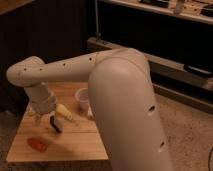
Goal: Knock the eraser over
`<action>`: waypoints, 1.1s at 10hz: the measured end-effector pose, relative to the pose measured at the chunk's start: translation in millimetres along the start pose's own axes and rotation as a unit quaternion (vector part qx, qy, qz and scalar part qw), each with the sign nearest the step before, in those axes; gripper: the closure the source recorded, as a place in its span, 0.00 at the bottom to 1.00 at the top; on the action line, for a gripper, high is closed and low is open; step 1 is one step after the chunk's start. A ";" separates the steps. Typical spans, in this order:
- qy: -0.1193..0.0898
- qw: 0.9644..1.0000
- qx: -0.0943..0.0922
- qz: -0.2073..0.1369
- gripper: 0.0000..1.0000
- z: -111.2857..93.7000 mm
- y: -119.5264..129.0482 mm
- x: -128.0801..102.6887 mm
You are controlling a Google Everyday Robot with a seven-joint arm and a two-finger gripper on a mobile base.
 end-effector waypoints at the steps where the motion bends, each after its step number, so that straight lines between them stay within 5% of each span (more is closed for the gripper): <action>1: 0.001 1.000 0.001 0.001 0.25 0.3 0.3 0.5; 8: 0.022 0.999 0.030 0.022 0.97 29.3 7.7 17.8; 11: 0.012 0.995 0.077 0.057 1.00 42.9 25.5 29.5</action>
